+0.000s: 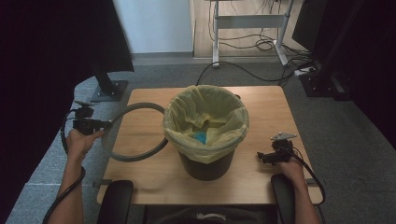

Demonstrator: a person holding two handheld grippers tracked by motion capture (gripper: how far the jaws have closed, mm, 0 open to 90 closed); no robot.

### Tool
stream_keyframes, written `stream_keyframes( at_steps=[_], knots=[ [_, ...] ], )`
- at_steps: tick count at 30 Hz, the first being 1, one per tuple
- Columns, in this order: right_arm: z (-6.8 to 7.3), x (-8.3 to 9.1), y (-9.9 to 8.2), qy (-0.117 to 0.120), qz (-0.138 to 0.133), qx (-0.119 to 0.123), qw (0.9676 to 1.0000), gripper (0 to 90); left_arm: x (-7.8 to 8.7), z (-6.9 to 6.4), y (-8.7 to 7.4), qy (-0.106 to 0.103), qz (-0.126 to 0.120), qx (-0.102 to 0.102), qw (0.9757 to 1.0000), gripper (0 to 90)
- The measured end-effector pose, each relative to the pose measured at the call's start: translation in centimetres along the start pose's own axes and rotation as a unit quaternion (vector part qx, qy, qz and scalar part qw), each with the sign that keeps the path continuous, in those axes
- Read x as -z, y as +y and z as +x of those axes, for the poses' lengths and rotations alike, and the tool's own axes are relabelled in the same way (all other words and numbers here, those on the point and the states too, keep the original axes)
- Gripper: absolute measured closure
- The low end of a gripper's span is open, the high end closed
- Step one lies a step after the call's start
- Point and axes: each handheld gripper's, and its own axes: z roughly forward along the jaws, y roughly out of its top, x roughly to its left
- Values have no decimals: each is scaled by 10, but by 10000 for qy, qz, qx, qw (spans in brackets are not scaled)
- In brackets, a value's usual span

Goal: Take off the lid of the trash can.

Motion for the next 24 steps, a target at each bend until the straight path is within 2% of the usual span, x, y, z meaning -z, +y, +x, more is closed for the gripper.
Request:
stream_keyframes(
  at_steps=[8,18,24],
  knots=[
    [0,0,0,3,0,1,10000,0,-24,5,-11,-136,-41,83,9999,787],
    [0,0,0,11,7,12,10000,0,-49,12,-26,-62,-119,221,9997,787],
    [0,-1,1,15,-2,17,10000,0,-64,12,-32,-42,-113,194,9997,787]
  ],
)
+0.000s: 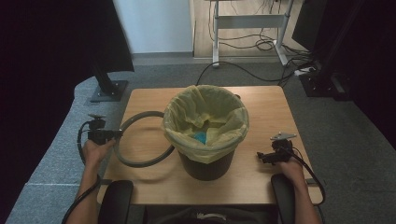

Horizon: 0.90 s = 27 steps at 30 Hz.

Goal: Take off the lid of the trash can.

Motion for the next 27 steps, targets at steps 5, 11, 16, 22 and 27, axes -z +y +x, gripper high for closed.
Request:
stream_keyframes(
  at_steps=[5,11,16,22,27],
  knots=[
    [0,0,0,1,0,0,10000,0,-12,-1,-6,112,37,-44,9999,787],
    [0,0,0,5,-1,6,10000,0,-26,3,-14,156,93,-15,9998,787],
    [0,0,0,7,-3,3,10000,0,-35,3,-20,273,115,-95,9995,786],
    [0,0,0,7,-5,2,10000,0,-46,-1,-26,477,184,-251,9984,784],
    [0,0,0,18,-8,4,10000,0,-48,-7,-30,668,43,-482,9966,769]
  ],
)
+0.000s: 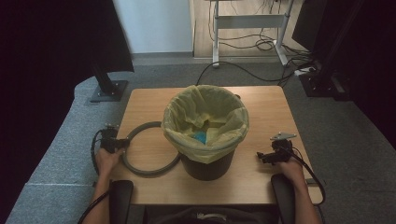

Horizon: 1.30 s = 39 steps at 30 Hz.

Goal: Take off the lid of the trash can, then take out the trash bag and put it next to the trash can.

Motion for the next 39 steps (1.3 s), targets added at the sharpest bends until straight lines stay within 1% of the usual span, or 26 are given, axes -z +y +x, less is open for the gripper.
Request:
stream_keyframes(
  at_steps=[2,3,4,6,7,9,11,12,13,16,18,20,26,30,36,39],
  knots=[
    [0,0,0,3,-1,5,10000,0,0,-2,-3,91,-104,-143,9998,758],
    [0,0,0,4,1,3,10000,0,-1,-2,-5,75,-178,-187,9996,746],
    [0,0,0,4,1,3,10000,0,-1,-3,-8,56,-243,-264,9993,714],
    [0,0,0,5,1,2,10000,0,-1,-5,-14,89,-393,-502,9979,665],
    [0,0,0,6,0,3,10000,0,-1,-6,-16,84,-460,-555,9974,637],
    [0,0,0,6,1,4,10000,0,-1,-7,-21,7,-566,-669,9961,552],
    [0,0,0,5,1,4,10000,0,-2,-9,-22,48,-545,-783,9954,482],
    [0,0,0,5,0,4,10000,0,-2,-11,-22,41,-544,-844,9949,455],
    [0,0,0,6,1,4,10000,0,-3,-13,-23,21,-545,-910,9944,407],
    [0,0,0,8,2,4,10000,0,-7,-18,-25,4,-544,-1141,9920,278],
    [1,0,0,12,3,4,10000,0,-9,-19,-26,-66,-572,-1200,9911,195],
    [1,0,0,15,3,19,10000,0,-10,-20,-27,-103,-584,-1267,9902,134],
    [1,0,0,21,4,23,10000,0,-11,-22,-27,-115,-544,-1290,9901,96],
    [1,0,0,24,5,26,10000,0,-14,-23,-26,-176,-398,-1403,9891,0],
    [1,0,0,26,2,36,10000,0,-13,-23,-26,-168,-385,-1383,9895,0],
    [1,0,0,28,3,38,10000,0,-13,-24,-24,-135,-353,-1351,9901,0]
  ],
)
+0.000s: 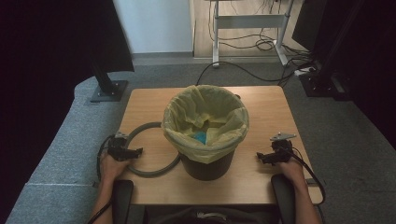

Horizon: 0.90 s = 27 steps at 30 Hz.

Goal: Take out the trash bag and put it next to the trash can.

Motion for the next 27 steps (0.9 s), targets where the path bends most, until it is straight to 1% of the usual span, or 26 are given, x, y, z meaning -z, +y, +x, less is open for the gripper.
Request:
stream_keyframes(
  at_steps=[6,11,14,15,17,20,22,27],
  knots=[
    [-1,1,1,17,87,9,10000,0,1,-1,5,23,186,51,9998,0],
    [0,3,3,60,133,124,9998,0,2,-2,7,-28,280,45,9996,11],
    [1,5,5,81,75,139,9998,0,5,-2,9,-52,259,43,9996,11],
    [2,9,8,132,2,143,9998,0,7,-2,11,-48,225,36,9997,11],
    [2,12,9,162,-20,131,9998,0,10,-3,14,-36,195,2,9998,11],
    [3,17,13,247,-63,191,9995,0,15,-6,17,-48,172,-53,9998,11],
    [4,20,15,279,-60,244,9993,0,17,-7,20,-52,196,-89,9998,9],
    [6,28,20,404,-6,208,9990,0,26,-10,27,-111,213,-128,9996,18]
  ],
)
